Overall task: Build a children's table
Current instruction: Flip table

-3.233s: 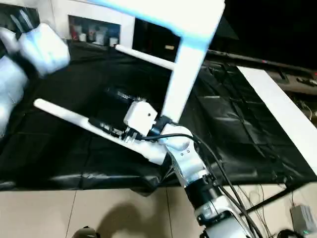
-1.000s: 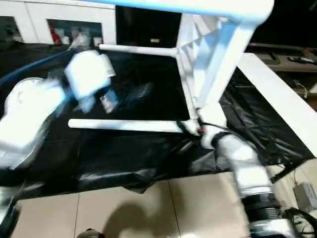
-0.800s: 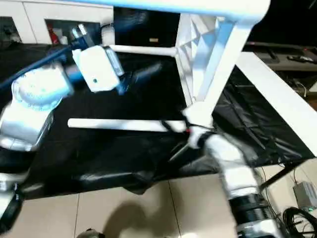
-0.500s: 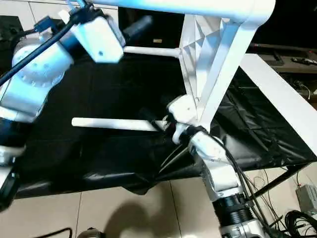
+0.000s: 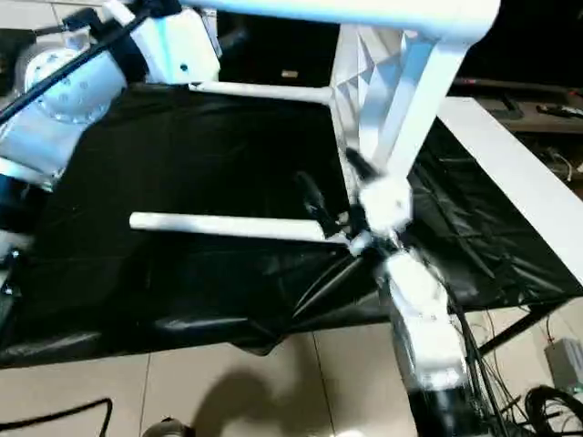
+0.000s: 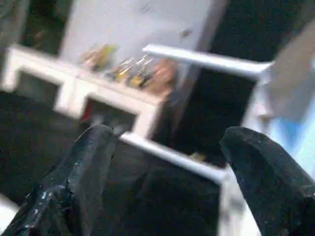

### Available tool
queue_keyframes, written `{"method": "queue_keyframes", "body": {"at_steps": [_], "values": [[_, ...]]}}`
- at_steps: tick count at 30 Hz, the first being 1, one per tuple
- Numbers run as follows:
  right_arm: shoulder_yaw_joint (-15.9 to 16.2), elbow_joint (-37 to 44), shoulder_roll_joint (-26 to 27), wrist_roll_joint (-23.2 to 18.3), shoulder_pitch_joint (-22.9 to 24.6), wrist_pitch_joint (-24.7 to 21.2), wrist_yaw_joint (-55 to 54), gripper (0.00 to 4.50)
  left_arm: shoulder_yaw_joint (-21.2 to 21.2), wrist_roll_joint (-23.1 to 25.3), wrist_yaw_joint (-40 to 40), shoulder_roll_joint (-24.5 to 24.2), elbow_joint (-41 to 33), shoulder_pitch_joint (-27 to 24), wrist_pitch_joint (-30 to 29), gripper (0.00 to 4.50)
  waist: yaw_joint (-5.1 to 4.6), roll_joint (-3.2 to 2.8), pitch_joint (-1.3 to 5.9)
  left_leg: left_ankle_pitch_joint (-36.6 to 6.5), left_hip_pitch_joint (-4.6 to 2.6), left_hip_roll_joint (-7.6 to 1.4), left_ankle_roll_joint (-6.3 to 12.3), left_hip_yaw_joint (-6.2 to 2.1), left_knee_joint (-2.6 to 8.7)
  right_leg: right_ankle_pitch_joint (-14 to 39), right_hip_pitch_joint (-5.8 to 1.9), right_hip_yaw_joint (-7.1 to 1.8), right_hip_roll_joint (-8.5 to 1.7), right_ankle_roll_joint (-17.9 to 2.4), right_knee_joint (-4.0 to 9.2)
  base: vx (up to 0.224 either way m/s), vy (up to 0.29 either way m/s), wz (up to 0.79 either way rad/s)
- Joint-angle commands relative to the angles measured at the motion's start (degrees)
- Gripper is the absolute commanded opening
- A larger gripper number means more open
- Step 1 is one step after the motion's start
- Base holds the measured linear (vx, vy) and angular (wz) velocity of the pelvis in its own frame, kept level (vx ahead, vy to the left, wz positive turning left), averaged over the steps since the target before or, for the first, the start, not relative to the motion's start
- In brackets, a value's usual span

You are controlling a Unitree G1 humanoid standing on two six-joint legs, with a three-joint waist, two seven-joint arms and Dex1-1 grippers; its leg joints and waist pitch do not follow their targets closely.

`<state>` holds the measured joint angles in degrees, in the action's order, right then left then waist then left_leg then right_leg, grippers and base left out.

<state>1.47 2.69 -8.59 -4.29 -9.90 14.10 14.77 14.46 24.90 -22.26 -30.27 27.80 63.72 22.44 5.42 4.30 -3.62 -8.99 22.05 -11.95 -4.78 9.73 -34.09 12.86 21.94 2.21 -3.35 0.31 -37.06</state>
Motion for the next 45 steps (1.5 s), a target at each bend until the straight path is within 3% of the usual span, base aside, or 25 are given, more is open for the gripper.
{"method": "queue_keyframes", "body": {"at_steps": [1,5,6,9,15,17,20,26,33,40,41,45], "values": [[-2.8,0.2,1.7,3.1,2.9,2.1,-6.6,3.88,0.3,-1.1,-1.0,0.6,1.4,1.2,0.1,4.28,0.05,-1.57,3.95,-14.1,-1.57,-1.12,-3.71,-0.49,4.08,3.8,-1.7,-2.3,-3.89,-8.9,4.28,0.0,0.0,0.0],[-4.4,0.1,3.1,5.4,4.3,0.9,-11.2,4.2,0.6,-1.6,-1.3,0.5,2.4,1.8,1.0,3.93,-0.09,-1.64,3.8,-17.3,-1.76,-1.06,-3.58,-0.55,4.27,6.8,-1.49,-2.37,-3.75,-8.9,4.63,0.0,0.0,0.0],[-5.6,0.0,3.6,6.4,4.4,0.4,-13.6,4.2,0.8,-1.3,-1.1,0.5,3.0,2.3,1.7,3.93,-0.01,-1.9,3.79,-17.3,-1.79,-1.05,-3.69,-0.62,4.29,7.0,-1.51,-2.36,-3.82,-8.8,4.63,0.0,0.0,0.0],[-7.8,-0.5,4.2,7.1,3.5,-0.4,-17.1,4.5,0.7,-1.5,-1.7,0.7,4.1,2.8,2.4,3.75,-0.01,-1.79,3.79,-17.0,-1.82,-1.05,-3.6,-0.55,4.22,6.1,-1.51,-2.42,-3.78,-8.7,4.58,0.0,0.0,0.0],[-10.2,-3.0,3.2,6.6,-1.6,-2.1,-19.6,4.5,0.8,-1.4,-2.2,0.7,5.1,3.2,3.1,3.12,-0.01,-1.77,3.77,-16.2,-1.9,-1.04,-3.5,-0.45,4.09,5.8,-1.55,-2.41,-3.85,-8.7,4.46,0.0,0.0,0.0],[-10.3,-4.0,2.8,6.0,-3.1,-3.4,-19.4,4.5,1.0,-1.4,-2.1,0.6,5.5,3.4,3.4,3.09,-0.04,-1.82,3.86,-15.4,-1.87,-1.04,-3.42,-0.43,4.04,4.8,-1.64,-2.4,-3.79,-8.9,4.31,0.0,0.0,0.0],[-9.5,-7.4,1.3,3.0,-6.8,-10.1,-15.0,4.5,1.0,-1.6,-2.7,0.5,6.0,3.9,3.3,2.75,0.02,-1.62,3.91,-14.2,-1.78,-1.0,-2.92,-0.38,3.95,3.8,-1.88,-2.35,-3.84,-9.4,4.19,0.0,0.0,0.0],[-11.2,-12.7,-0.9,-1.3,-13.2,-18.0,-10.9,4.5,0.9,-1.2,-3.2,0.1,7.1,4.9,3.2,2.36,0.18,-1.51,4.07,-11.6,-1.69,-1.05,-3.22,-0.22,3.79,0.9,-2.06,-2.32,-3.88,-9.9,3.86,0.0,0.0,0.0],[-12.6,-18.9,-3.5,-2.8,-16.8,-26.1,-8.9,4.5,0.5,-1.1,-3.2,-0.5,7.5,5.3,2.7,2.13,0.44,-1.36,4.14,-10.2,-1.66,-1.02,-3.44,-0.11,3.7,0.6,-2.2,-2.26,-3.92,-10.4,3.79,0.0,0.0,0.0],[-11.9,-22.5,-4.7,-1.7,-17.7,-26.7,-9.4,4.08,0.0,-1.1,-3.8,-0.9,7.3,5.3,2.6,2.03,0.46,-1.56,4.13,-11.1,-1.66,-1.03,-3.86,-0.08,3.67,2.8,-2.09,-2.25,-4.13,-10.3,4.01,0.0,0.0,0.0],[-12.0,-23.3,-5.0,-1.5,-18.1,-26.2,-9.4,3.82,-0.1,-1.1,-3.9,-0.8,7.3,5.4,2.6,2.02,0.47,-1.58,4.14,-11.3,-1.71,-1.05,-3.98,-0.05,3.66,3.0,-2.04,-2.26,-4.1,-10.4,4.05,0.0,0.0,0.0],[-12.6,-27.2,-6.0,-1.6,-20.1,-22.8,-8.5,3.55,-0.4,-1.4,-4.3,-0.8,7.0,5.5,2.6,2.0,0.5,-1.61,4.21,-10.7,-1.6,-0.99,-3.61,0.02,3.55,2.1,-2.14,-2.26,-4.12,-10.8,3.94,0.0,0.0,0.0]]}}
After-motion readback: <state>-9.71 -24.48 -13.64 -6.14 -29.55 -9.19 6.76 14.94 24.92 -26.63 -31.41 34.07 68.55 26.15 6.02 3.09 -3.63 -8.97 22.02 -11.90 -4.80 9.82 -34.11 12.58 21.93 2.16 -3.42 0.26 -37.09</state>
